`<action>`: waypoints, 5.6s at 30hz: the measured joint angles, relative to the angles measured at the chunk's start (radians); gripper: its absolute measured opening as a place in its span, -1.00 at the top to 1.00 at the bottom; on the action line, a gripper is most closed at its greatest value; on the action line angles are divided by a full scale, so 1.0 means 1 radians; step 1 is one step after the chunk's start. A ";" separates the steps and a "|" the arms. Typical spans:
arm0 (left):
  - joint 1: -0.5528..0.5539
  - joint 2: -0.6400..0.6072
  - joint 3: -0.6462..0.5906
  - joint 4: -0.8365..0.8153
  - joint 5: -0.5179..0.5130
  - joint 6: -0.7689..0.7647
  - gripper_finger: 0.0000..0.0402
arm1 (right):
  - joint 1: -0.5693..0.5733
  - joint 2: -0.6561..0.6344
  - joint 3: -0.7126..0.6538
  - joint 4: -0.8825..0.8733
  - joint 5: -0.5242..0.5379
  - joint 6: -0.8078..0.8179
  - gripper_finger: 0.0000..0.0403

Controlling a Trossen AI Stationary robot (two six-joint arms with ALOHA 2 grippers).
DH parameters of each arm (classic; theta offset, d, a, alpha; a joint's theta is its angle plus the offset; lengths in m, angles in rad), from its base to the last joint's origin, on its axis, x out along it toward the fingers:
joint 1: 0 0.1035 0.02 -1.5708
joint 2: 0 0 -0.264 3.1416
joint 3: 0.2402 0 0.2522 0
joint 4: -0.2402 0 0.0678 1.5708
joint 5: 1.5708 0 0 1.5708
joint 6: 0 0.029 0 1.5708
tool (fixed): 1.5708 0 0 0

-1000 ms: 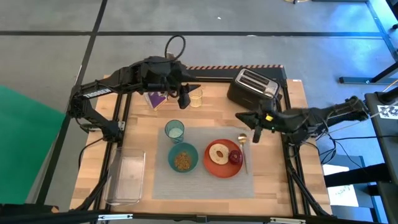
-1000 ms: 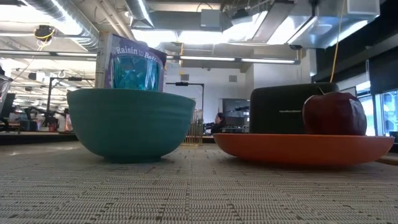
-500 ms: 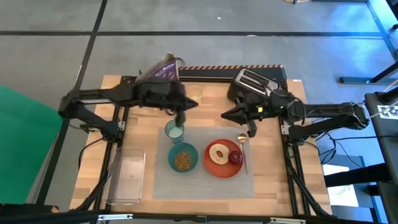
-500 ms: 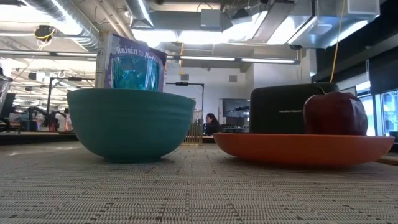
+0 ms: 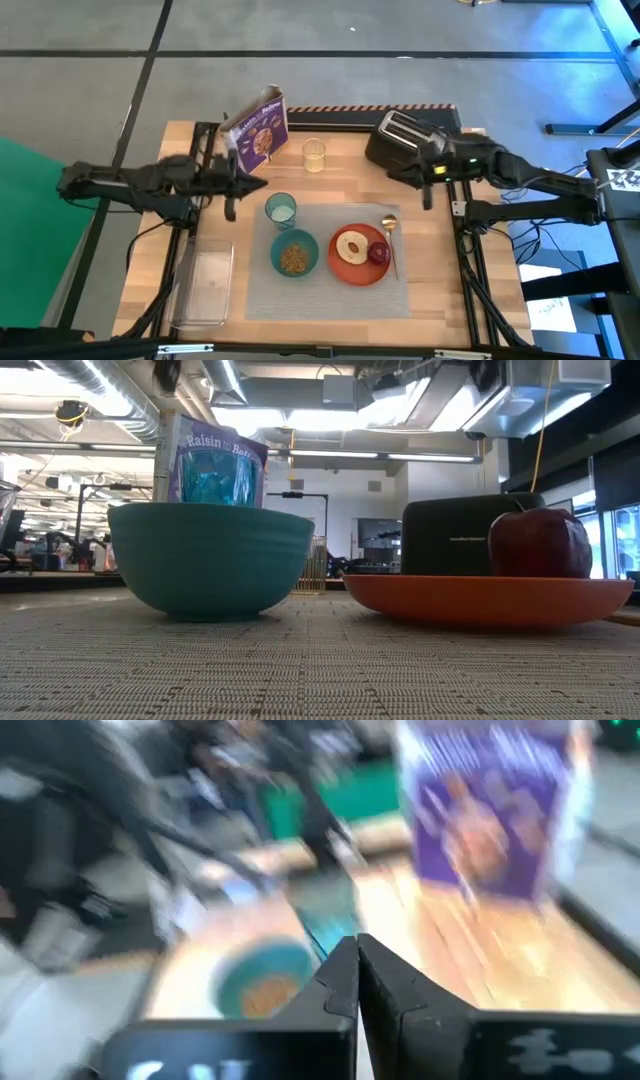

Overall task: Arrange a breakfast setting
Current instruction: Return to Home Position

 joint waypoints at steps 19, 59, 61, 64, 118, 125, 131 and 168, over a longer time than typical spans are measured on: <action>-0.048 -0.465 -0.244 -0.087 -0.008 0.208 0.99 | 0.001 -0.216 -0.125 0.047 -0.124 -0.282 1.00; -0.035 -0.495 -0.604 0.380 0.024 0.207 0.99 | 0.001 -0.551 -0.690 0.508 -0.067 0.053 1.00; -0.035 -0.494 -0.630 0.398 -0.005 0.198 0.99 | 0.001 -0.539 -0.690 0.509 -0.068 0.056 1.00; -0.035 -0.494 -0.658 0.429 -0.016 0.163 0.99 | 0.002 -0.536 -0.690 0.504 -0.068 0.057 1.00; -0.058 -0.602 -0.657 0.195 0.061 0.201 0.99 | 0.276 -0.820 -0.916 0.402 0.192 0.140 1.00; -0.057 -0.602 -0.657 0.205 0.089 0.202 0.99 | 0.276 -0.820 -0.916 0.431 0.231 0.189 1.00; -0.058 -0.630 -0.655 0.127 0.139 0.206 0.99 | 0.277 -0.820 -0.916 0.459 0.272 0.195 1.00; -0.057 -0.638 -0.657 0.046 0.139 0.208 0.99 | 0.277 -0.813 -0.916 0.347 0.209 0.190 1.00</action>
